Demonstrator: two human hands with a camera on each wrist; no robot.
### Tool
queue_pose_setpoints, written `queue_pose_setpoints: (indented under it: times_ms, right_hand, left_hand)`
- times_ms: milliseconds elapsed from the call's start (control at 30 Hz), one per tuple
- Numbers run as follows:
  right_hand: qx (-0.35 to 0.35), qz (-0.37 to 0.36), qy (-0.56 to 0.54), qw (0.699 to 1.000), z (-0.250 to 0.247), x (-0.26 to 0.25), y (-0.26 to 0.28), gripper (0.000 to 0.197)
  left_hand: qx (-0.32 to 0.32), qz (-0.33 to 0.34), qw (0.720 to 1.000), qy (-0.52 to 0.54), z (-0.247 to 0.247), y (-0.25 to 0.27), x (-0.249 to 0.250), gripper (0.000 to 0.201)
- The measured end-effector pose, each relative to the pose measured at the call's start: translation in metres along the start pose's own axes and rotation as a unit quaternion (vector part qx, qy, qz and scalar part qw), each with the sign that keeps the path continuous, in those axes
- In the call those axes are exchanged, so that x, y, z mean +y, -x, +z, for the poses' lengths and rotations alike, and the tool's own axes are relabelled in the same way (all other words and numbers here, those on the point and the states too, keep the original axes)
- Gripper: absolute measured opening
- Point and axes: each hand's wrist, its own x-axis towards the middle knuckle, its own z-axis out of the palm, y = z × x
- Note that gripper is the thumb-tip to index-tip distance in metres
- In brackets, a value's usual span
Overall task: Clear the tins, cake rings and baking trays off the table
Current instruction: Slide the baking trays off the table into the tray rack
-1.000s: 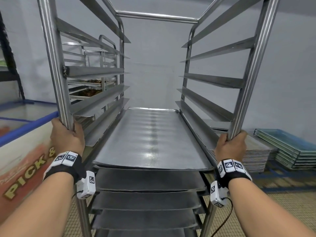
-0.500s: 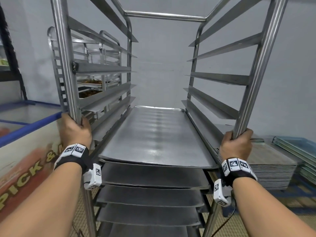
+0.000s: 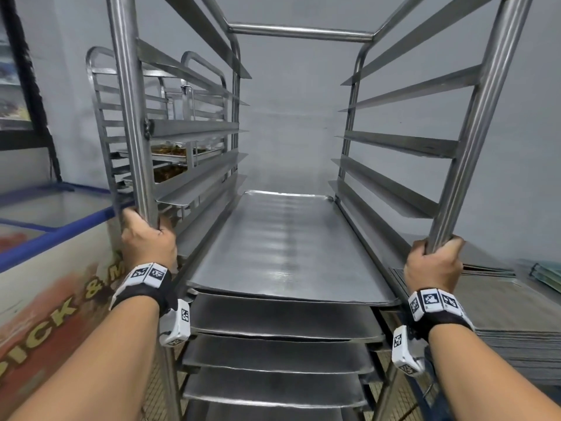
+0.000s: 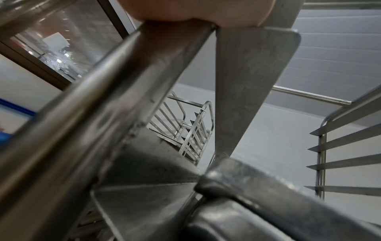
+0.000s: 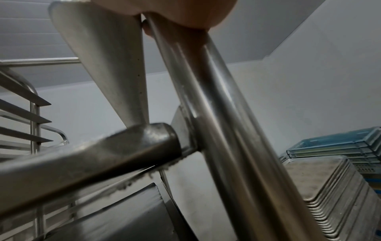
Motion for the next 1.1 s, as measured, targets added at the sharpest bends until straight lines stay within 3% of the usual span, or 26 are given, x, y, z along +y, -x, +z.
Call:
queue_pose_setpoints:
  times_ms: [333, 500, 700, 1100]
  right_hand:
    - [-0.014, 0.002, -0.017, 1.0, 0.107, -0.005, -0.028, 0.019]
    - [-0.039, 0.032, -0.018, 0.999, 0.156, -0.02, -0.038, 0.017]
    - [-0.067, 0.063, -0.026, 0.995, 0.209, -0.041, -0.045, 0.018]
    - [-0.057, 0.087, -0.056, 0.993, 0.298, -0.053, -0.047, 0.016]
  left_hand:
    - [0.023, 0.012, 1.0, 0.0, 0.081, -0.065, -0.021, 0.024]
    - [0.004, -0.01, 1.0, 0.009, 0.114, -0.103, -0.029, 0.023]
    - [-0.001, -0.008, 1.0, 0.0, 0.141, -0.142, -0.036, 0.028]
    - [-0.017, -0.016, 1.0, -0.013, 0.19, -0.207, -0.057, 0.026]
